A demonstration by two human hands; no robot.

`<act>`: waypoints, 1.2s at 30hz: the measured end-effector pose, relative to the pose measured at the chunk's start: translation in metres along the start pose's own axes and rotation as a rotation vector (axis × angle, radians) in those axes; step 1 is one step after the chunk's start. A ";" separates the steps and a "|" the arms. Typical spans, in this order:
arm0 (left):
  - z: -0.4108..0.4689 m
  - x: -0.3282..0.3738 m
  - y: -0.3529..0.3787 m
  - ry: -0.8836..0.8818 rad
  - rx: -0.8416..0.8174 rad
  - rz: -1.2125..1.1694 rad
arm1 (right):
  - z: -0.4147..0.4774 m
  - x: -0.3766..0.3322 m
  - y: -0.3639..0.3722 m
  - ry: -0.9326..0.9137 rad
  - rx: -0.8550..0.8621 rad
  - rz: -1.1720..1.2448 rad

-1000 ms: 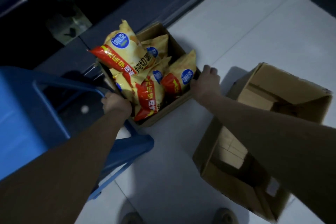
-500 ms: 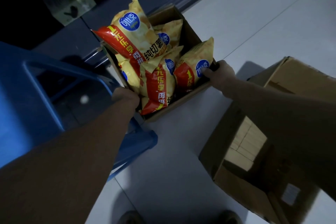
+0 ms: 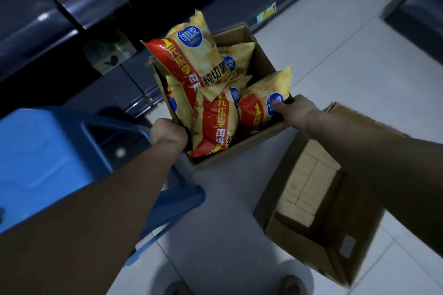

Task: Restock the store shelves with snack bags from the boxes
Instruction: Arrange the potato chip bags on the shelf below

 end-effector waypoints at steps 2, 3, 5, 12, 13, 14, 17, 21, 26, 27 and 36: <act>-0.018 0.013 -0.018 0.002 -0.024 -0.001 | -0.021 -0.014 -0.022 0.001 0.006 -0.015; -0.029 0.021 -0.028 0.011 -0.037 0.021 | -0.033 -0.021 -0.035 0.003 0.011 -0.017; -0.052 0.037 -0.050 0.045 -0.071 0.093 | -0.058 -0.037 -0.059 0.004 0.011 -0.021; -0.130 0.076 -0.144 0.106 -0.072 -0.022 | -0.164 -0.090 -0.134 -0.020 0.063 -0.025; -0.141 0.078 -0.159 0.104 -0.072 -0.048 | -0.180 -0.097 -0.141 -0.023 0.065 -0.023; -0.153 0.081 -0.176 0.102 -0.066 -0.076 | -0.196 -0.105 -0.149 -0.027 0.063 -0.024; -0.183 0.081 -0.227 0.115 -0.052 -0.112 | -0.243 -0.135 -0.167 -0.056 0.042 -0.033; -0.214 0.059 -0.294 0.107 -0.029 -0.130 | -0.305 -0.179 -0.166 -0.134 0.010 -0.069; -0.234 0.004 -0.368 0.047 0.048 -0.145 | -0.368 -0.219 -0.123 -0.182 -0.101 -0.197; -0.235 -0.011 -0.377 0.025 0.059 -0.164 | -0.376 -0.226 -0.109 -0.211 -0.133 -0.240; -0.218 -0.160 -0.404 -0.192 0.117 -0.306 | -0.403 -0.243 0.035 -0.257 -0.297 -0.292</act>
Point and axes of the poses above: each hand's wrist, its own z-axis towards the middle knuckle, its own y-axis out of the palm, x = y × z, the point moved 8 cm from there along z, towards the middle knuckle, and after that the axes turned 3 degrees about z, right-handed, at the moved point
